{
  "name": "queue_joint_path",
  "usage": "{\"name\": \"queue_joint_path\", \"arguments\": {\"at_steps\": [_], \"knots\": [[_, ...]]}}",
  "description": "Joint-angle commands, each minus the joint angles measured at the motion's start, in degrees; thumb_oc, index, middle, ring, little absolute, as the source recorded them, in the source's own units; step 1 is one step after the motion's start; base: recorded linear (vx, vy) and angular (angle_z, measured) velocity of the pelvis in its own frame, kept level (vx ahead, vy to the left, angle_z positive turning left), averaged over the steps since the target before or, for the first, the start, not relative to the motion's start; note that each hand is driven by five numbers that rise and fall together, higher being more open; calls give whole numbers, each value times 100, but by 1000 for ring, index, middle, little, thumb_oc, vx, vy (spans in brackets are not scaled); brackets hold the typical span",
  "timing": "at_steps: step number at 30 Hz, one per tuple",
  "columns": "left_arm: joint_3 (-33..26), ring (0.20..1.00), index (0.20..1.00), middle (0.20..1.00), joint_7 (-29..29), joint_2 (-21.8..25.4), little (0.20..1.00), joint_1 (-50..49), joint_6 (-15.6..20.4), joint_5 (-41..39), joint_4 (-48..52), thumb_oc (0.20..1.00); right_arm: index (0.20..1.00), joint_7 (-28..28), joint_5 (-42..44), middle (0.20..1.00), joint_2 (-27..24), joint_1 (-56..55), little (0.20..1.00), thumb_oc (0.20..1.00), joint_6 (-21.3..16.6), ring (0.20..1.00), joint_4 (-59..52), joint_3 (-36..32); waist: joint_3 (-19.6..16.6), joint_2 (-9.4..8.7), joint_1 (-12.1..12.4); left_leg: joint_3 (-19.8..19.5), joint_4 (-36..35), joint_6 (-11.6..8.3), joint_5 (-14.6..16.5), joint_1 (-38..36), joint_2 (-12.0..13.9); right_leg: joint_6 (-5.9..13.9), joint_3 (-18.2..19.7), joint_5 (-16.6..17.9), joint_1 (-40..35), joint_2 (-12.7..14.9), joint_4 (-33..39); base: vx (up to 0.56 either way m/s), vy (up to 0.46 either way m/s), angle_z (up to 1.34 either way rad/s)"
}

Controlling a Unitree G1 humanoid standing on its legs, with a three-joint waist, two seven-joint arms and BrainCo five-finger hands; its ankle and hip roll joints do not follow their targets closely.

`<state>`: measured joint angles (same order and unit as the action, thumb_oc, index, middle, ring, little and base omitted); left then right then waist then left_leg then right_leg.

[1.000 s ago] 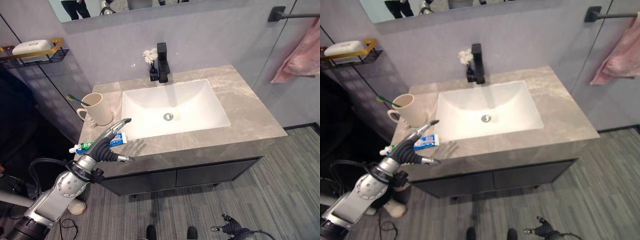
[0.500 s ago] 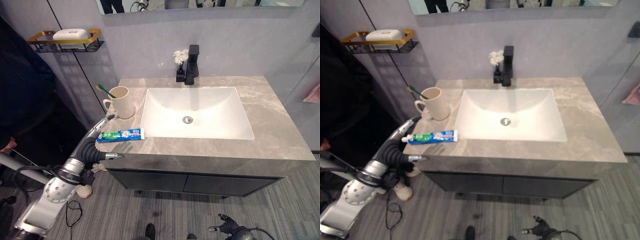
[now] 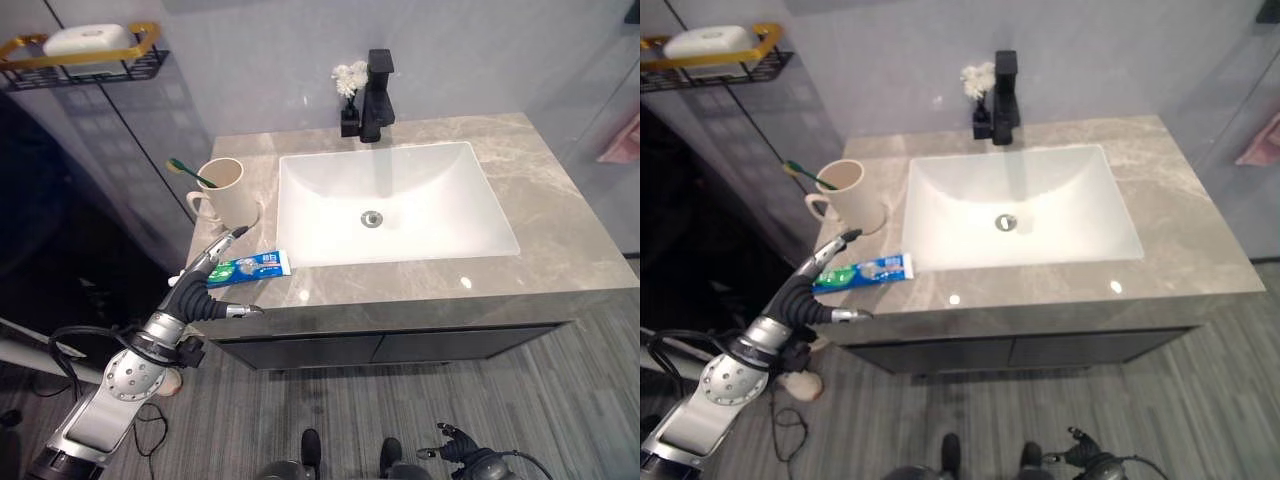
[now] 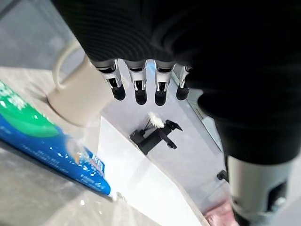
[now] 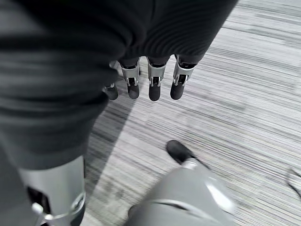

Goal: Put brush and paste in cup on sink, flatten towel.

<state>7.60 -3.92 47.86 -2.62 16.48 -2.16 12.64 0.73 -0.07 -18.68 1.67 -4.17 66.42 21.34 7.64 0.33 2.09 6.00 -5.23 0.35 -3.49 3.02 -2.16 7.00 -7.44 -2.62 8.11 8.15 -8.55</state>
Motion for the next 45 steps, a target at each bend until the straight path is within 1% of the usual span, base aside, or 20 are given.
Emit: {"name": "queue_joint_path", "arguments": {"at_steps": [1, 2, 3, 5, 7, 12, 13, 15, 18, 21, 22, 23, 24, 25, 37, 39, 40, 42, 43, 45], "knots": [[-133, 1000, 1000, 1000, -124, 208, 1000, -13, 207, 32, 399, 1000, 1000, -22, 204, 1000, 101, 143, 1000, 1000, -111, 1000, 27, 172, -219, -143, 20, 16, 23, -159, 14, 126, 156, 129, 257, 364, 86, -302, -273, -40, 66, -10], [-136, 1000, 1000, 1000, -129, 181, 1000, -33, 204, 21, 385, 1000, 1000, -23, 200, 1000, 126, 126, 1000, 1000, -138, 1000, 32, 221, -219, -146, 11, 42, 23, -136, -3, 120, 141, 62, 187, 276, 101, -496, -337, -20, 27, -20], [-141, 1000, 1000, 1000, -129, 180, 1000, -41, 206, 21, 384, 1000, 1000, -22, 201, 1000, 127, 124, 1000, 1000, -142, 1000, 35, 228, -218, -146, 6, 41, 23, -140, 7, 112, 143, 55, 186, 253, 106, -497, -366, -32, 28, -29], [-203, 1000, 1000, 1000, -130, 127, 1000, -97, 183, 16, 393, 1000, 1000, -24, 163, 1000, 136, 132, 1000, 1000, -146, 1000, 49, 325, -205, -165, 0, 89, 25, -128, -22, 87, 102, -34, 141, 135, 68, -702, -305, -46, -4, -22], [-146, 1000, 1000, 1000, -76, 37, 1000, -73, 186, -19, 331, 1000, 1000, -24, 132, 1000, 71, 184, 1000, 1000, -142, 1000, 51, 390, -214, -174, -6, 57, 34, -152, -86, 100, 63, -149, 379, 201, -138, -854, 114, -51, -50, -12], [0, 1000, 1000, 1000, 11, -27, 1000, 33, 139, -76, 260, 1000, 1000, 29, 147, 1000, -137, 139, 1000, 1000, -148, 1000, -20, 300, -191, -146, 0, 41, 338, -276, -143, 376, -17, -205, 261, 377, -388, -774, 779, -50, -47, -1], [84, 1000, 1000, 1000, 11, -46, 1000, 167, 135, -85, 215, 1000, 1000, 67, 177, 1000, -196, 129, 1000, 1000, -156, 1000, -45, 226, -123, -127, -69, 204, 531, -361, -165, 571, 40, -210, 141, 402, -382, -707, 800, -215, 3, 88], [230, 1000, 1000, 1000, -3, -71, 1000, 449, 135, -52, 175, 1000, 1000, 130, 217, 1000, -307, 142, 1000, 1000, -137, 1000, -51, 98, -66, -94, -194, 698, 721, -500, -190, 745, 341, -196, -143, 494, -294, -559, 821, -207, 41, 136], [277, 1000, 1000, 1000, 2, -103, 1000, 495, 159, -93, 181, 1000, 1000, 188, 249, 1000, -320, 30, 1000, 1000, -129, 1000, -7, -31, -155, -143, -223, 628, 791, -517, -1, 545, 548, -136, -220, 619, -335, -401, 944, -61, 58, 32], [340, 1000, 1000, 1000, -60, -140, 1000, 652, 123, -134, 150, 1000, 1000, 187, 290, 1000, -334, -114, 1000, 1000, -112, 1000, 29, -156, -217, -178, -330, 571, 841, -621, 99, 292, 887, -51, -390, 636, -332, -162, 923, -19, 119, 33], [360, 1000, 1000, 1000, -59, -147, 1000, 663, 128, -133, 141, 1000, 1000, 181, 288, 1000, -329, -133, 1000, 1000, -95, 1000, 65, -160, -257, -115, -331, 443, 686, -636, 59, 222, 855, -30, -392, 626, -333, -167, 934, 99, 206, 34], [330, 1000, 1000, 1000, -55, -168, 1000, 611, 113, -132, 98, 1000, 1000, 162, 295, 1000, -309, -213, 1000, 1000, -84, 1000, 108, -239, -371, -15, -390, 425, 187, -637, -12, 8, 784, 0, -419, 642, -383, -143, 930, 104, 170, 29], [330, 1000, 1000, 1000, -54, -170, 1000, 604, 111, -132, 102, 1000, 1000, 162, 294, 1000, -311, -220, 1000, 1000, -84, 1000, 106, -239, -374, -11, -394, 423, 142, -634, -33, -17, 779, 4, -424, 641, -390, -141, 931, 121, 225, 35], [287, 1000, 1000, 1000, -36, -121, 1000, 550, 114, -131, 114, 1000, 1000, 143, 296, 1000, -280, -229, 1000, 1000, -60, 1000, 162, -255, -396, 5, -384, 311, 70, -584, 6, -60, 650, 28, -388, 664, -391, -84, 908, 60, 171, 35], [-103, 1000, 1000, 1000, -51, 144, 1000, 222, 112, -8, 170, 1000, 1000, 118, 303, 1000, -16, -121, 1000, 1000, -20, 1000, 194, -298, -457, -153, -285, 459, 58, -225, 314, -154, 225, 306, 5, 885, -311, 287, 851, 52, 142, -2], [-175, 1000, 1000, 1000, -73, 212, 1000, 184, 107, 28, 171, 1000, 1000, 107, 335, 1000, 4, -101, 1000, 1000, -32, 1000, 123, -293, -424, -162, -287, 494, 66, -150, 365, -190, 182, 334, 119, 861, -180, 320, 565, 5, 141, -20], [-225, 1000, 1000, 1000, -90, 284, 1000, 207, 89, 76, 157, 1000, 1000, 89, 440, 1000, 11, -48, 1000, 1000, -55, 1000, 1, -311, -331, -174, -303, 522, 73, -86, 386, -236, 155, 367, 271, 917, 96, 322, -6, -33, 193, -35], [-274, 1000, 1000, 1000, -137, 396, 1000, 244, 85, 170, 151, 1000, 1000, 88, 528, 1000, -20, -102, 1000, 1000, -102, 1000, -185, -365, -177, -147, -389, 560, 64, -27, 377, -306, 157, 368, 378, 1099, 353, 278, -582, -52, 178, -35], [-319, 1000, 1000, 1000, -143, 420, 1000, 236, 83, 185, 178, 1000, 1000, 72, 526, 1000, -30, -145, 1000, 1000, -113, 1000, -309, -343, -130, -139, -400, 567, 54, -22, 383, -333, 161, 345, 381, 1064, 463, 265, -740, 0, 122, -22], [-417, 1000, 1000, 1000, -160, 491, 1000, 187, 65, 318, 219, 1000, 1000, 50, 465, 1000, -87, -311, 1000, 1000, -107, 1000, -420, -294, -135, -147, -474, 584, 25, -48, 454, -405, 111, 326, 358, 994, 562, 271, -501, 80, 66, -11]]}}
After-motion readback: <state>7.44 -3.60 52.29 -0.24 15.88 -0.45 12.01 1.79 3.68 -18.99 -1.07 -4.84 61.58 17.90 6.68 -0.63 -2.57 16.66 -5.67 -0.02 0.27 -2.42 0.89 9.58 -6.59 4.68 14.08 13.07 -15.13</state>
